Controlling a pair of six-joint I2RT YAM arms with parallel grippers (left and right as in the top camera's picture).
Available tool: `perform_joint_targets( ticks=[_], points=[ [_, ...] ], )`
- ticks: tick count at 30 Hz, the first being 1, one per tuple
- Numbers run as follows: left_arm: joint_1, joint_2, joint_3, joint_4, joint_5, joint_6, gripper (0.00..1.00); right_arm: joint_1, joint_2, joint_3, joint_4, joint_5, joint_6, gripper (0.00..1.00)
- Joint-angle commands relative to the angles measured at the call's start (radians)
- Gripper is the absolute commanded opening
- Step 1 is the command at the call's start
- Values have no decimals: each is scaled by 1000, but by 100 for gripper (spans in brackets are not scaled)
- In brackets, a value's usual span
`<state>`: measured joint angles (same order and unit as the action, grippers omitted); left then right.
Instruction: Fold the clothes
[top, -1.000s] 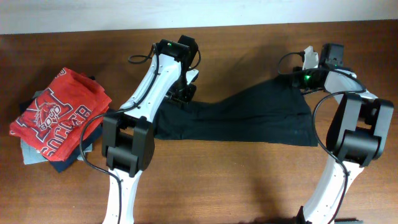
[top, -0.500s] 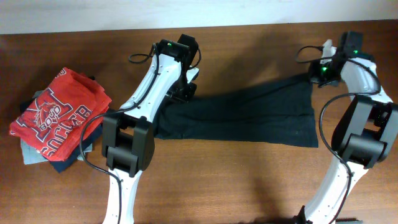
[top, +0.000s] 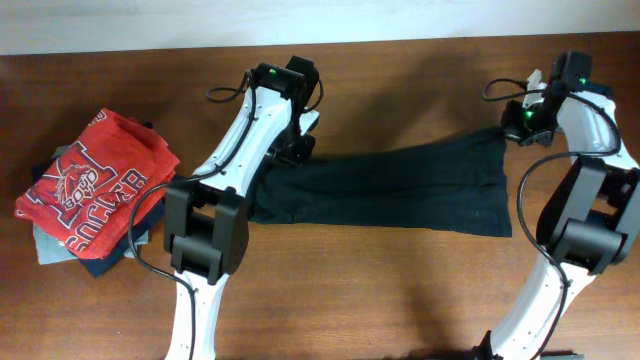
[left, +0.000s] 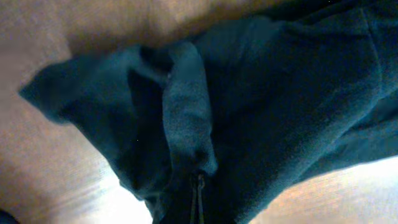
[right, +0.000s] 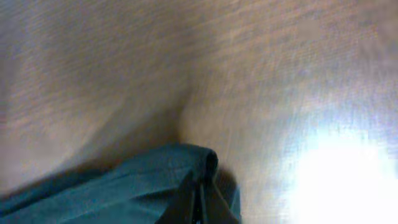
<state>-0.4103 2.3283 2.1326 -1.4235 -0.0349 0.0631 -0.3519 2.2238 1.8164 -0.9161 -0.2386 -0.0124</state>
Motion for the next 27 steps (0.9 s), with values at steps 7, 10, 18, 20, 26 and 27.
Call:
perform_joint_targets(
  ticks=[7, 10, 18, 20, 26, 27],
  points=[
    [1, -6, 24, -24, -38, 21, 0, -2, -112, 18, -251, -11, -6, 4],
    [1, -6, 24, -24, -38, 21, 0, -2, -112, 18, -314, 45, 0, 4],
    [1, -6, 24, -24, -45, 43, 0, -2, -112, 18, -365, 177, 58, 4],
    [1, -6, 24, -26, -45, 43, 1, -2, -112, 17, -377, 179, 58, 5],
    [1, -6, 24, -29, -46, 48, 2, -3, -112, 17, -405, 235, 62, 45],
    [1, -6, 24, -30, -50, 51, 2, -3, -112, 17, -406, 251, 76, 49]
  ],
)
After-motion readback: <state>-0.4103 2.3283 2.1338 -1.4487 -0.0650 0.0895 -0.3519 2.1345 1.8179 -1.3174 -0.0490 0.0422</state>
